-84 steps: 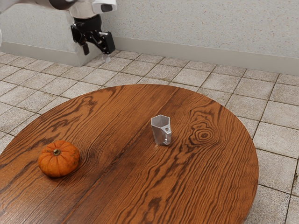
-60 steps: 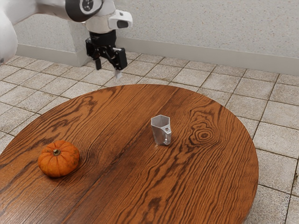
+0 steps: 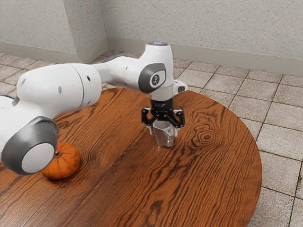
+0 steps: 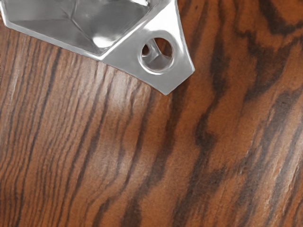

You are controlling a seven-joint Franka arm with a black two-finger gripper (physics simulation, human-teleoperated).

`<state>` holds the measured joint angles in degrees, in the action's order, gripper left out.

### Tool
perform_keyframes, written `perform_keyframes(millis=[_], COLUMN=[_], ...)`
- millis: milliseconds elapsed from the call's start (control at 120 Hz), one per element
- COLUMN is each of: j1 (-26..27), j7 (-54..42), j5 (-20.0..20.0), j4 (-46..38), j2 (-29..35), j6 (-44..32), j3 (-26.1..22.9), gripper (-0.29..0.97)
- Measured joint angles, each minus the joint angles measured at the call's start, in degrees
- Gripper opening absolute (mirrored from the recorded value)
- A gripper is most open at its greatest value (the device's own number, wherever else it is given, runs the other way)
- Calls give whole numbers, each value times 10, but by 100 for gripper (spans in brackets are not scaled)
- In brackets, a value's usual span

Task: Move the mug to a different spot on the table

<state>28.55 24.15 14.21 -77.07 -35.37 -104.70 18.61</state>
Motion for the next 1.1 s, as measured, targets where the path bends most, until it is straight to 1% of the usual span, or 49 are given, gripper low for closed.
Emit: perform_keyframes(millis=[142, 267, 483, 625, 808, 1033, 1100], j1=[-1, 0, -2, -1, -8, -10, -10], j7=[86, 168, 297, 374, 450, 517, 532], j5=[7, 6, -57, -77, -83, -85, -85], j4=[2, 1, 15, 18, 19, 27, 28], j2=[-25, -34, -63, -67, -81, -92, -92], j6=[-49, -70, -110, -125, -136, -146, -148], j3=[2, 1, -1, -7, -4, -9, -11], gripper=[68, 68, 68, 68, 68, 68, 65])
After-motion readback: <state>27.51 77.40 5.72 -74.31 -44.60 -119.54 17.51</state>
